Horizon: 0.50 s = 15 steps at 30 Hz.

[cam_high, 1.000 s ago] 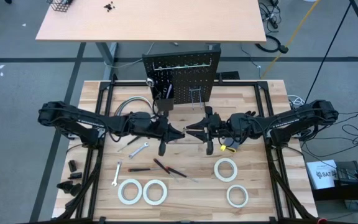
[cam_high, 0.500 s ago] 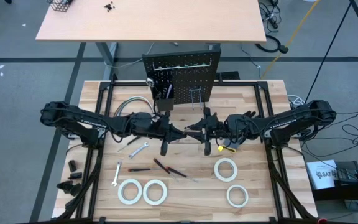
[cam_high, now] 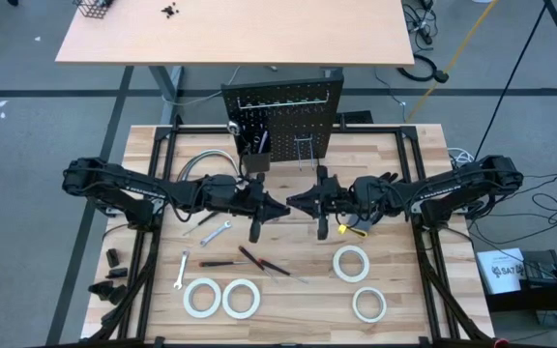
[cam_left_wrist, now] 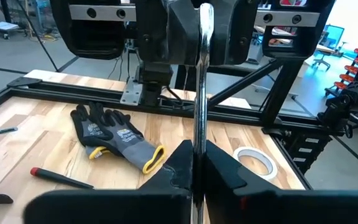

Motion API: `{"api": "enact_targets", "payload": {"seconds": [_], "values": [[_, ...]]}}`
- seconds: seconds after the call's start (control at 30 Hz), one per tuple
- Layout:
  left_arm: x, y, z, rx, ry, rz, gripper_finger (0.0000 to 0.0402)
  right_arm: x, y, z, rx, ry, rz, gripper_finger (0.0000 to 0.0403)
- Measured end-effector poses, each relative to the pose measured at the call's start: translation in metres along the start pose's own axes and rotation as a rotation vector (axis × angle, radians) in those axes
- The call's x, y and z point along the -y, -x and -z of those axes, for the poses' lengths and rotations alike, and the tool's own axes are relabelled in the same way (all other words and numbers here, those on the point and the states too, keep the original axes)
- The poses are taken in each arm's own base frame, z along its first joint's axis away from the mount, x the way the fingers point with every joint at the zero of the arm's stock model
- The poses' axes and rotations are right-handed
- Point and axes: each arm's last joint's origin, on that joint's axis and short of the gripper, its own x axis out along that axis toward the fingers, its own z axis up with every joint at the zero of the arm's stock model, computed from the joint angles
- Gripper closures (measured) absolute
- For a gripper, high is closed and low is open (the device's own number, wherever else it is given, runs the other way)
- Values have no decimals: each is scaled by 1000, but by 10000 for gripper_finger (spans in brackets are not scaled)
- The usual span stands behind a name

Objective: Hang tools onto peg board
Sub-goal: Put the wrench into the peg board

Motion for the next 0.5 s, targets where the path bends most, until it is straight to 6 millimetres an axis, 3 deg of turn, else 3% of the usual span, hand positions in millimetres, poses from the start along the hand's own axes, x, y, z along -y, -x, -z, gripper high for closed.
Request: {"api": "enact_targets", "payload": {"seconds": [0.27,0.5], "values": [[0,0,0,-5,26,6,294,2,1,12,-123,-42,5,395],[0,0,5,-48,48,-1,283,1,0,9,-94,-48,-5,395]]}}
